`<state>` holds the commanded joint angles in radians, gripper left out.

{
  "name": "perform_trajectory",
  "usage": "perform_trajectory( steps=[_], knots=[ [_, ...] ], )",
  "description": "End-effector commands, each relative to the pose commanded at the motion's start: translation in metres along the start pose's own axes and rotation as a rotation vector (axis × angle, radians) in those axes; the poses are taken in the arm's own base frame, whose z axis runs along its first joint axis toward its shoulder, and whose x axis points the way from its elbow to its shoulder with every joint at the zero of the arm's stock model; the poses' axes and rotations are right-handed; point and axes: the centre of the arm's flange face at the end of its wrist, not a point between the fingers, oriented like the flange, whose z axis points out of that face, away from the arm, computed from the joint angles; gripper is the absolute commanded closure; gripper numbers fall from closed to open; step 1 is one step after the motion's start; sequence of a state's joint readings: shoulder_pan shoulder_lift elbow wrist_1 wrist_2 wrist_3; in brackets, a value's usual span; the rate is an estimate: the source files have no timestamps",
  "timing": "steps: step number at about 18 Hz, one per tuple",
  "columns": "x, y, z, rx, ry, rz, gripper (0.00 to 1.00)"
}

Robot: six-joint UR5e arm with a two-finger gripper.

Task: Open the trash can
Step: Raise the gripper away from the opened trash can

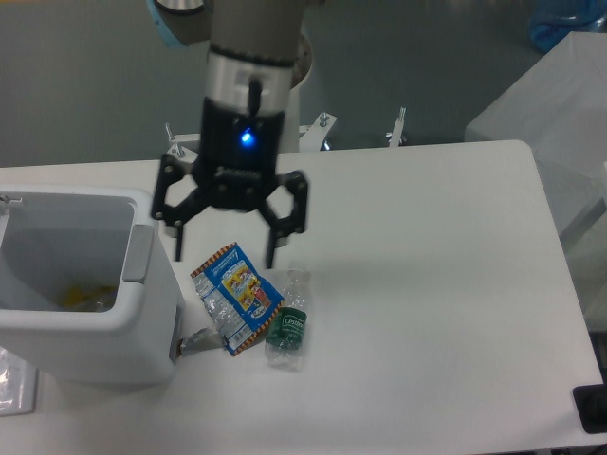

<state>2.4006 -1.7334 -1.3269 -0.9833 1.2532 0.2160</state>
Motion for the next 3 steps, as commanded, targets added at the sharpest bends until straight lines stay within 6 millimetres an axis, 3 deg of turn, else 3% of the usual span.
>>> perform_trajectory(
  steps=[3],
  knots=[
    [-0.004,0.0039,0.0021,-0.011,-0.003,0.039,0.0]
  ],
)
